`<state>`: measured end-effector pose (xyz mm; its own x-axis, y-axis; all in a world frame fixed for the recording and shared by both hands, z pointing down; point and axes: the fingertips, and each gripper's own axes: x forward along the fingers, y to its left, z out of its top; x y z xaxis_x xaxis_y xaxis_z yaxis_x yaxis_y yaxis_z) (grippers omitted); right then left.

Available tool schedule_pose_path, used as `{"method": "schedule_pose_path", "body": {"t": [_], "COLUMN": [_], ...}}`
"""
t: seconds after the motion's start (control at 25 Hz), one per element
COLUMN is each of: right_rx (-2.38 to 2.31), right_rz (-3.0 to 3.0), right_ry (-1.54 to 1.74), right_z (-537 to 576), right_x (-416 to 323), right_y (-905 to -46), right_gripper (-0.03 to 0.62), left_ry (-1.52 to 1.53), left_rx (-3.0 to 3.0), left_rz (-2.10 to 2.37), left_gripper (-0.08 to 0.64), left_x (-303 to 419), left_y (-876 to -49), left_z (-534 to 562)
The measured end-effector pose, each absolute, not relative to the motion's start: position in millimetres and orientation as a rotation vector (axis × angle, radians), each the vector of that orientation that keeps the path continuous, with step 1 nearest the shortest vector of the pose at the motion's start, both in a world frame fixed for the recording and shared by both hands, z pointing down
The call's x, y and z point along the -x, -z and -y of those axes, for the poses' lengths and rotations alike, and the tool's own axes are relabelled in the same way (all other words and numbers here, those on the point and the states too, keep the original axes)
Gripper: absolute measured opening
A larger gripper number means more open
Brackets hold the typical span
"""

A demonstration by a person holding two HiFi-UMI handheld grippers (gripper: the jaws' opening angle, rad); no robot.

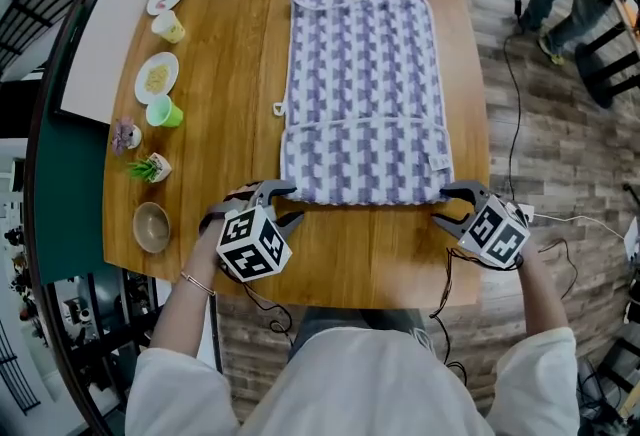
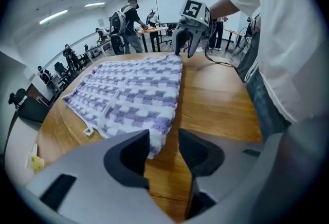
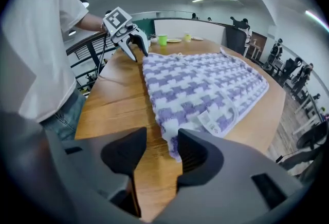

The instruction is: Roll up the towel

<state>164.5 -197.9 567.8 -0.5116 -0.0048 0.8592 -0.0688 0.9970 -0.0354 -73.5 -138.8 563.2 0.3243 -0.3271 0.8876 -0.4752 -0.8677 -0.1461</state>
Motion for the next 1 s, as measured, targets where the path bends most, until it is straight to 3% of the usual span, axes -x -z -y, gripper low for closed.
{"method": "schedule_pose_path", "body": {"t": [0.32, 0.48, 0.56, 1.0], "right_rx": [-0.041, -0.075, -0.118, -0.002], "right_rz": [2.003, 1.996, 1.999, 2.021], "right_ry": [-0.006, 0.017, 0.033, -0.153], "right_z": [131.5, 147.1, 168.9, 180.6], "right_x": [-178.6, -176.2, -172.8, -169.1], "right_y": [-599.5, -602.9, -603.2, -590.3], "right_gripper": [0.192, 0.163, 0.035, 0.017], "left_ry": [-1.651, -1.661, -1.652, -1.548], "left_rx": [-2.415, -2.417, -2.415, -2.379], "left_rz": [0.668, 0.709, 0.741, 0.694], "left_gripper": [0.173, 0.127, 0.092, 0.037], "left_x": [69.6, 74.4, 78.5, 84.3], "left_y": [-591.8, -597.4, -598.7, -582.7], "left_z": [79.5, 93.7, 110.2, 126.2]}}
